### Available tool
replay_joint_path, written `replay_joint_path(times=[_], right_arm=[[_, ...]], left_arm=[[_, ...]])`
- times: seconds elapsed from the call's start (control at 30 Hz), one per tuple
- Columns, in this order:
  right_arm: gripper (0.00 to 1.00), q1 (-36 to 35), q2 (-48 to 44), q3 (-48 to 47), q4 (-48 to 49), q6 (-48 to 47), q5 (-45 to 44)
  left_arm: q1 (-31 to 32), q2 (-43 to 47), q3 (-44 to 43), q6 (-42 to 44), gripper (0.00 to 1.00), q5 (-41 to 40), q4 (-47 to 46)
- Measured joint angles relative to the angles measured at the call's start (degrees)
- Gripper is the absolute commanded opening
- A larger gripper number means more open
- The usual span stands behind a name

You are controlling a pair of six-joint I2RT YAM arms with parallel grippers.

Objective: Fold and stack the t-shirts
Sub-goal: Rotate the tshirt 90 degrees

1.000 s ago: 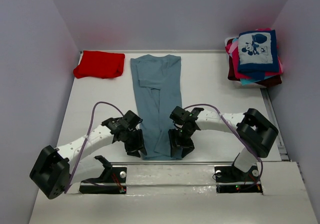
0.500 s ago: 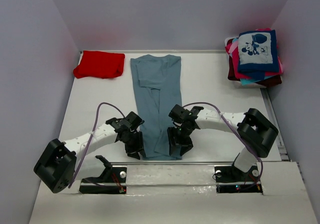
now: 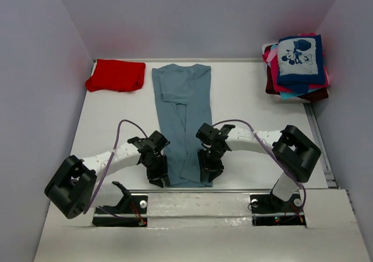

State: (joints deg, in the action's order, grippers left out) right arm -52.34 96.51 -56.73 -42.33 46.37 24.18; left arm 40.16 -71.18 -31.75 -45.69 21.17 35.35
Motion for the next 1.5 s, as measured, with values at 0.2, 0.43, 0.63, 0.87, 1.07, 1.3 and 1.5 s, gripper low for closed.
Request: replay_joint_path(times=[0.2, 0.43, 0.63, 0.87, 1.07, 1.3, 1.5], right_arm=[[0.36, 0.00, 2.12, 0.00, 0.07, 0.17, -0.22], [0.25, 0.00, 2.25, -0.02, -0.02, 0.17, -0.44], [0.17, 0.00, 2.25, -0.02, -0.02, 0.39, -0.68], [0.11, 0.00, 2.25, -0.02, -0.04, 0.66, -0.90], [0.11, 0.00, 2.25, -0.02, -0.07, 0.66, -0.90], [0.11, 0.00, 2.25, -0.02, -0.09, 0.63, -0.94], [0.11, 0.00, 2.08, 0.52, -0.07, 0.79, -1.20]], left_arm=[[0.00, 0.00, 0.00, 0.17, 0.42, 0.09, 0.00], [0.00, 0.11, 0.00, 0.17, 0.42, 0.17, 0.00], [0.00, 0.11, 0.00, 0.22, 0.33, 0.26, 0.00], [0.02, 0.11, 0.00, 0.22, 0.14, 0.35, -0.02], [0.00, 0.11, 0.00, 0.22, 0.06, 0.46, -0.07], [0.00, 0.11, 0.00, 0.22, 0.06, 0.48, -0.07], [0.00, 0.81, 0.00, 0.22, 0.06, 0.52, 0.00]])
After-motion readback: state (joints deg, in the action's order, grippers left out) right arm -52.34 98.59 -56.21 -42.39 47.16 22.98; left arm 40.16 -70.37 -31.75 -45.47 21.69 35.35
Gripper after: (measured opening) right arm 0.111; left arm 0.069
